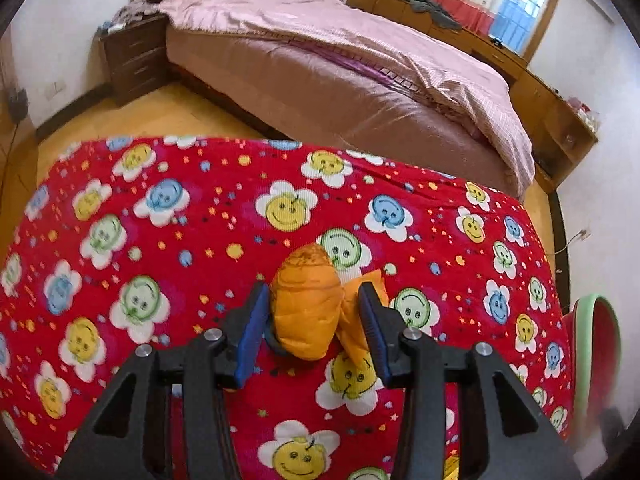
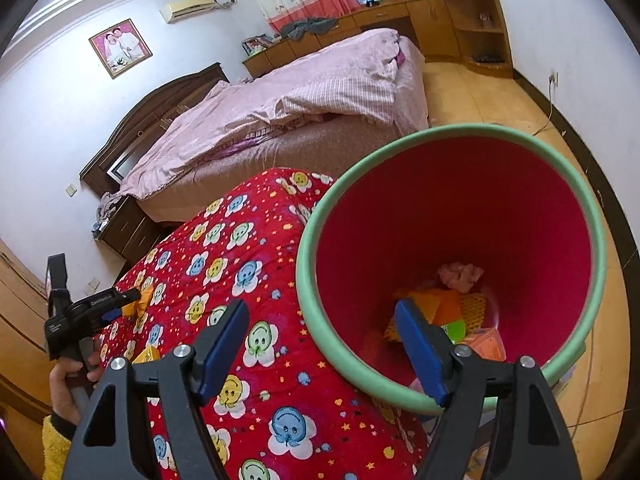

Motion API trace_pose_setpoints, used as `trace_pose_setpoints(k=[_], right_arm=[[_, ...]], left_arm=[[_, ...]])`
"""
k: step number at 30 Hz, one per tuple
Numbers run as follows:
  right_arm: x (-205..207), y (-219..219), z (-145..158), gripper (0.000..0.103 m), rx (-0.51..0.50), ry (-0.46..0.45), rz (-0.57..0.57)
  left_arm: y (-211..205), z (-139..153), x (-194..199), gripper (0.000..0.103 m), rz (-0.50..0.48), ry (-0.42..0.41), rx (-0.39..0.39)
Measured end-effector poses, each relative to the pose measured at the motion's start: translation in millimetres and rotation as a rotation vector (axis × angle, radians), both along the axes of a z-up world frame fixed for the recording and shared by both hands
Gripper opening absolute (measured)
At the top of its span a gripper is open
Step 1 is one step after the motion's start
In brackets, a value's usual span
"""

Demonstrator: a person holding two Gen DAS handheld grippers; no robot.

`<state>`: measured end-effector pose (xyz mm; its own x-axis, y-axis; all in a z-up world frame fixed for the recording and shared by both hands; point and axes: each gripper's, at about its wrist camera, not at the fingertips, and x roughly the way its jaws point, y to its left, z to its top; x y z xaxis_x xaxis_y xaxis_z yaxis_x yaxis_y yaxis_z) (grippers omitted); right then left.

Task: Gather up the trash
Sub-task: 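Grasp the orange cloth bag on the blanket with the left gripper, then grasp the yellow cake box with the right gripper while the left holds the orange bag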

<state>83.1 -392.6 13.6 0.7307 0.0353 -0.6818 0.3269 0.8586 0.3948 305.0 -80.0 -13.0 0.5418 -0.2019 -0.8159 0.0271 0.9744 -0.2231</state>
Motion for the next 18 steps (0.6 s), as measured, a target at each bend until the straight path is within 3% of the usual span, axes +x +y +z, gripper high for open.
trace_pose_setpoints(k=[3,9,18], right_arm=[[-3.1,0.9,0.4,0.078,-0.007,-0.005,0.003],[-9.2,3.0,-5.0,0.078,0.032,-0.007,0.022],[-19.4,13.1,-4.1,0.078,0.042,-0.008,0.041]], left_arm=[[-1.0,-1.1,-3.4,0.045,0.008,-0.016,-0.003],[4.4,-0.7,-12.4,0.034,0.023,-0.026,-0.072],[21.9,5.4,-47.1,0.032,0.05,-0.026,-0.131]])
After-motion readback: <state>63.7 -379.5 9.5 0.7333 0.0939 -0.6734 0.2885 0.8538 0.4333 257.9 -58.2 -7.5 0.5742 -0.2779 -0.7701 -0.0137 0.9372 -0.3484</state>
